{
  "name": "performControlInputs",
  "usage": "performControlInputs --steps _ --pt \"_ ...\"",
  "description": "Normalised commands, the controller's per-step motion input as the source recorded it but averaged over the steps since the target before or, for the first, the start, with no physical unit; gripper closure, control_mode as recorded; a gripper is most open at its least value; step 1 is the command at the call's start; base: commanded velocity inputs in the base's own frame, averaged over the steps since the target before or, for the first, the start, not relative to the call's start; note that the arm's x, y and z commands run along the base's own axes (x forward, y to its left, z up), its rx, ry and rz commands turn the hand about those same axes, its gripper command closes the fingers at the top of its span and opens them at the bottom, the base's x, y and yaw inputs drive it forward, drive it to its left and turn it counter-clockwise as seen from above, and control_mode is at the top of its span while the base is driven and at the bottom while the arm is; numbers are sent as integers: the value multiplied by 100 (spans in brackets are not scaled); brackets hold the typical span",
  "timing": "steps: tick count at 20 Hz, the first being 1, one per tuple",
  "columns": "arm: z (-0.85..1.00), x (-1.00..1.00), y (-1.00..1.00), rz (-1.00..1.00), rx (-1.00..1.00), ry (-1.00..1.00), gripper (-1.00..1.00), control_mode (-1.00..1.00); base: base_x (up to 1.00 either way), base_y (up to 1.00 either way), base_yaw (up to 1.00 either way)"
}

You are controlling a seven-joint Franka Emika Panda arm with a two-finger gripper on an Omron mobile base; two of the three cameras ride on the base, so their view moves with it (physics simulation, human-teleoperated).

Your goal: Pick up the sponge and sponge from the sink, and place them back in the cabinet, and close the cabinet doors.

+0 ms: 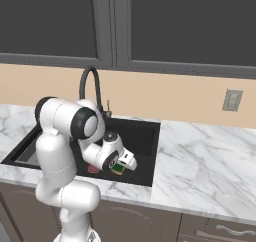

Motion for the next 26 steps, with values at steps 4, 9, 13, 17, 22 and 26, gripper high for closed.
performControlInputs --steps 4,9,13,17,22,26 --pt "55 0 0 0 0 0 100 -100 0 0 0" --pt "61 1 0 0 0 0 100 -100 0 0 0" --pt "64 6 0 0 0 1 100 -100 0 0 0" --pt "67 9 0 0 0 3 100 -100 0 0 0" --pt "68 3 0 0 0 6 100 -100 0 0 0" --pt "66 0 0 0 0 10 100 -100 0 0 0"
